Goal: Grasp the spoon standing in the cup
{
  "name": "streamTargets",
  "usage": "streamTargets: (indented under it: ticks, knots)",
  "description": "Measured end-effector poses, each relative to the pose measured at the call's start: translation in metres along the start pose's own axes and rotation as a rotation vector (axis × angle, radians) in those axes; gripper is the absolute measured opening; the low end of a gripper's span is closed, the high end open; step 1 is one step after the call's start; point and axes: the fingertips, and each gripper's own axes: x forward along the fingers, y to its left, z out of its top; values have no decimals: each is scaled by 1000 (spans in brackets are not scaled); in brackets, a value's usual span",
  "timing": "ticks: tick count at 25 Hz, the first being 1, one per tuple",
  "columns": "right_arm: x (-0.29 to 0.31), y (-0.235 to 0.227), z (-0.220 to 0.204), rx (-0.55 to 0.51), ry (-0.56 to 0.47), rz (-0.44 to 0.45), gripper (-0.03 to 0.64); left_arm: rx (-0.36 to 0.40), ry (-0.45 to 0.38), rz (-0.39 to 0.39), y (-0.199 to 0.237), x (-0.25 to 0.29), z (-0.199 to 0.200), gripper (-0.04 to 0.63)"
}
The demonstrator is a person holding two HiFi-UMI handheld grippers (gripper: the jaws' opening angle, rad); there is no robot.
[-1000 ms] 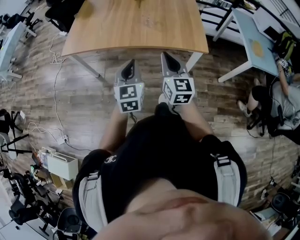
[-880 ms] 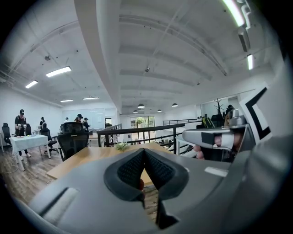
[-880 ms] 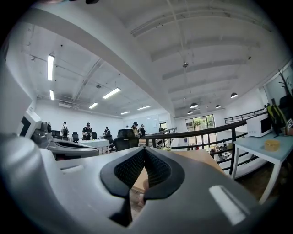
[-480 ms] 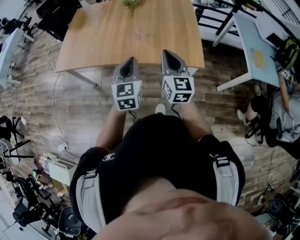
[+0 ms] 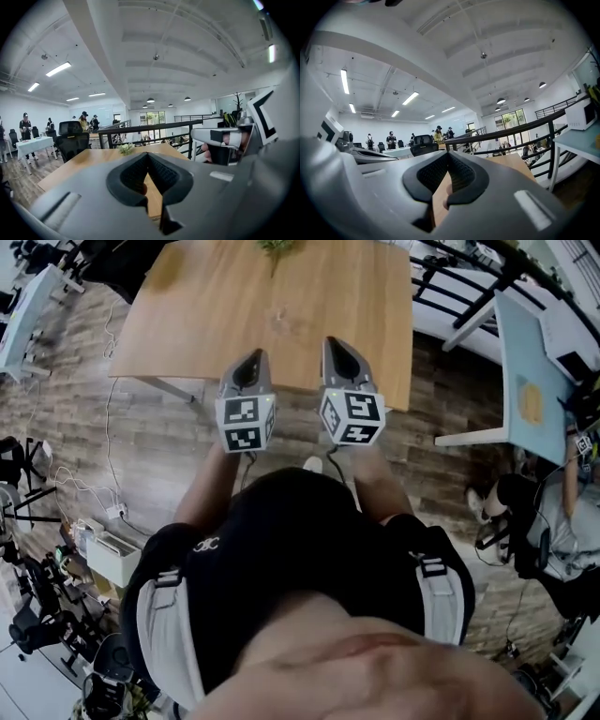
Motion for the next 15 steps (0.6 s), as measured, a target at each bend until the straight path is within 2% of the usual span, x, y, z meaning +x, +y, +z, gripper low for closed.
streamTargets:
  ticks: [7,11,15]
  knots:
    - [36,-11,-14,8,49,35,0,-12,50,24,15,37,-8,9]
    - [52,-17,-16,-6,70,22,0,-2,44,2,23,58,-13,9]
    - [71,-18,-18,-31,89,-5,0,-27,63,-26,40,83,-25,9]
